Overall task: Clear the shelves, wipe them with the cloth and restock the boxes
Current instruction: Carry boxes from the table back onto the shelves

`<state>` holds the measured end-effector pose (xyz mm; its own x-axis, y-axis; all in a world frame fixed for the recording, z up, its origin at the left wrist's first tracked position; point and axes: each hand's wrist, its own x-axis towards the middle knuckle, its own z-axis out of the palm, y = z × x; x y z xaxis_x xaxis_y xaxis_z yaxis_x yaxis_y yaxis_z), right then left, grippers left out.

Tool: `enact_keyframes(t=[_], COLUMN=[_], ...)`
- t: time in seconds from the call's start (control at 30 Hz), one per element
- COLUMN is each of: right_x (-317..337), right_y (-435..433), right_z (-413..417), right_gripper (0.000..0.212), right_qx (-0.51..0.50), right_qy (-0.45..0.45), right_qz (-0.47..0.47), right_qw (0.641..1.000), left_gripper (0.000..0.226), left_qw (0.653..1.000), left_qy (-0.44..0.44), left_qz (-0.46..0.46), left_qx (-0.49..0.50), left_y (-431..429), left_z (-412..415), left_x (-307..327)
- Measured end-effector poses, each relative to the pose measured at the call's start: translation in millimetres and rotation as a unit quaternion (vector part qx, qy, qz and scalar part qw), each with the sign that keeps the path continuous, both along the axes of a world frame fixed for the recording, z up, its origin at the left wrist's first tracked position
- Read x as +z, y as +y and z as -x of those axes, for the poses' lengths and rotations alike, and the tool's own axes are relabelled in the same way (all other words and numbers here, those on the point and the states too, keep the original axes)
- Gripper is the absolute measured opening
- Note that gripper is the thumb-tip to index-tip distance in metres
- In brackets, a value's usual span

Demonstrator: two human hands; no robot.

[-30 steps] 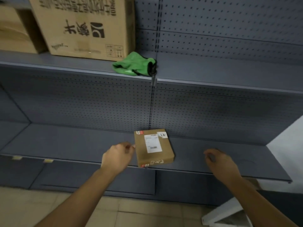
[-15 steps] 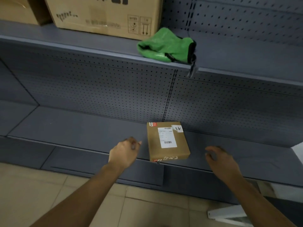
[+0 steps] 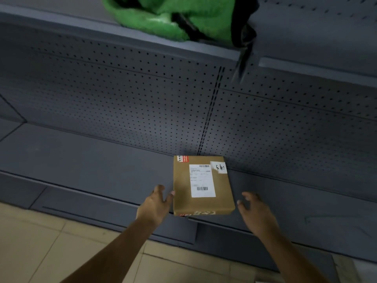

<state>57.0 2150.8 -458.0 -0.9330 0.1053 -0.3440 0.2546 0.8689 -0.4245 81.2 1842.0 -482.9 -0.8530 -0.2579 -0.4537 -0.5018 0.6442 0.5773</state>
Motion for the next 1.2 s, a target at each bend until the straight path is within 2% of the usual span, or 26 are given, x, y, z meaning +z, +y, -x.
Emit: enact_keyframes(t=[0.3,0.47,0.63,0.8,0.83,0.93,1.07,1.13,1.2], right_x=[-62.3,-85.9,-112.6,-137.1,-140.8,-142.4,-145.9,-148.7,-149.9], right_y=[0.0,-7.1,-10.3,-15.8,-15.9,-14.4,-12.3,-12.5,-14.3], right_z=[24.4,47.5,59.2,68.7,70.8,76.8,80.2,76.2,68.0], right_gripper=[0.069,0.081,0.095,0.113,0.11,0.084,0.083,0.075,0.079], right_qx=[0.003,0.0,-0.044,-0.096,-0.108,-0.14,-0.15,-0.157,-0.165], right_qy=[-0.058,-0.068,-0.061,-0.075,-0.084,-0.108,-0.098,-0.087,-0.075], right_qz=[0.014,0.039,0.097,0.184,0.198,0.214,0.228,0.232,0.232], right_qw=[0.998,0.997,0.993,0.975,0.971,0.961,0.957,0.956,0.956], left_gripper=[0.077,0.084,0.083,0.094,0.094,0.092,0.09,0.089,0.088], left_qw=[0.996,0.994,0.991,0.981,0.98,0.977,0.973,0.972,0.973], left_qy=[-0.047,-0.049,-0.055,-0.06,-0.062,-0.059,-0.034,-0.026,-0.014], left_qz=[-0.073,-0.084,-0.098,-0.148,-0.15,-0.159,-0.168,-0.166,-0.159], left_qx=[0.028,0.049,0.066,0.106,0.115,0.128,0.153,0.166,0.165], left_y=[21.7,32.3,44.8,50.8,51.7,53.7,56.7,58.8,59.3], left_z=[30.1,50.0,61.7,67.6,68.5,71.5,75.7,73.7,69.9], left_x=[-57.6,-78.7,-98.5,-113.4,-115.9,-120.1,-121.9,-121.4,-115.7])
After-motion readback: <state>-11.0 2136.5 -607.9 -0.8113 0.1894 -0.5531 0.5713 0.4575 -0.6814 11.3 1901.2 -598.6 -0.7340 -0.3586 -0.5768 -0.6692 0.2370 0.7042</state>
